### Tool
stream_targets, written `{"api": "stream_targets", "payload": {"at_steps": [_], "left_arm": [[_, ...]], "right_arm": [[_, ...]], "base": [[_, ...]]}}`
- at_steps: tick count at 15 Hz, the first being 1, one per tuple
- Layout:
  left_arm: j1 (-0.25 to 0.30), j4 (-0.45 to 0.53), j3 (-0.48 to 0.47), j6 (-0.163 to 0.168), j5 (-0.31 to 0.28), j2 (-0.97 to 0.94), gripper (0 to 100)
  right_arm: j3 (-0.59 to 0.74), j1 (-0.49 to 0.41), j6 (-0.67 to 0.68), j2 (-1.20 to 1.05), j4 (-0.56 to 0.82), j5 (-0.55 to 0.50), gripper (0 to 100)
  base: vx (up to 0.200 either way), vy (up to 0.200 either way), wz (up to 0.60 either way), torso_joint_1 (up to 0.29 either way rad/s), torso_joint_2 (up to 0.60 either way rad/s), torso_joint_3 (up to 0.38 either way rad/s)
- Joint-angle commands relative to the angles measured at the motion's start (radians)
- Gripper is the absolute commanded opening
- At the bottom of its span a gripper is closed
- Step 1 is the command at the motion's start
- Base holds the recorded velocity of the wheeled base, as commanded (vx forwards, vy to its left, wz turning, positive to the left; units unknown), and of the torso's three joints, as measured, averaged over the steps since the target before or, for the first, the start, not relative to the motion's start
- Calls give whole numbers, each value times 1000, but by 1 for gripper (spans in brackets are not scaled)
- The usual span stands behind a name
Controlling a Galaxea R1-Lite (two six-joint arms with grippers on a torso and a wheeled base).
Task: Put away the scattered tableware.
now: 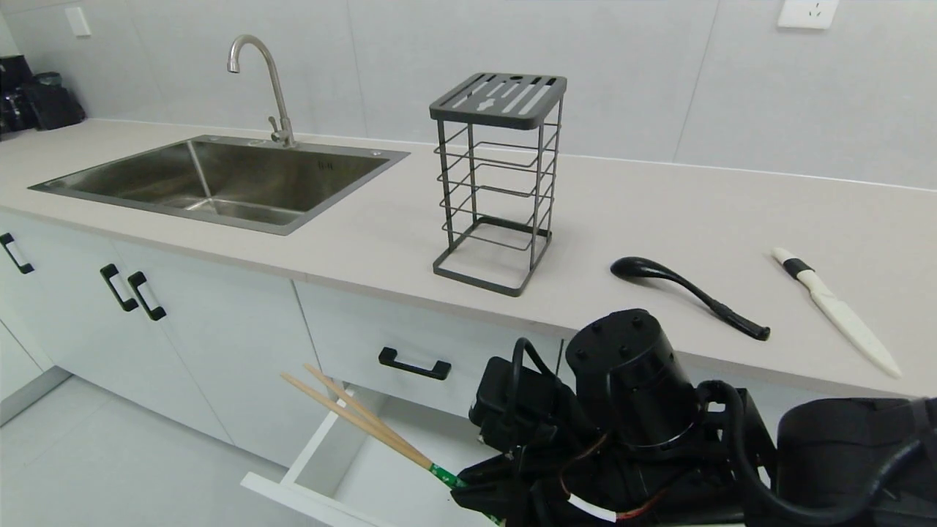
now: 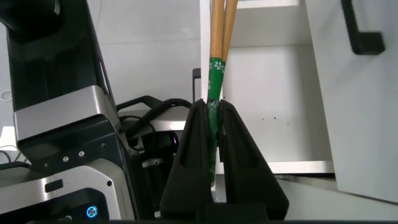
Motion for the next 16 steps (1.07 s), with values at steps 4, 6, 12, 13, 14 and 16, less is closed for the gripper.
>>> {"api": "stream_targets", "payload": {"at_steps": [4,6,12,13,14,16], "left_arm": [[0,0,0,0,0,1,100],[0,0,0,0,0,1,100],[0,0,0,0,0,1,100],[0,0,0,0,0,1,100],[0,0,0,0,0,1,100],[0,0,0,0,0,1,100]], "right_arm": [[-22,-4,0,29,-1,1,0],[-29,-5,0,43,-1,1,0],[-49,-21,-42,100,-1,1,0],[-61,-22,-49,112,-1,1,0],[-72,-27,-62,126,-1,1,0],[-106,-39,-89,169,-1,-1,0]], "base": [[0,0,0,-196,347,146],[0,0,0,-46,83,41],[0,0,0,-11,6,5],[0,0,0,-134,173,46],[0,0,0,-198,251,105],[0,0,0,-220,288,122]]}}
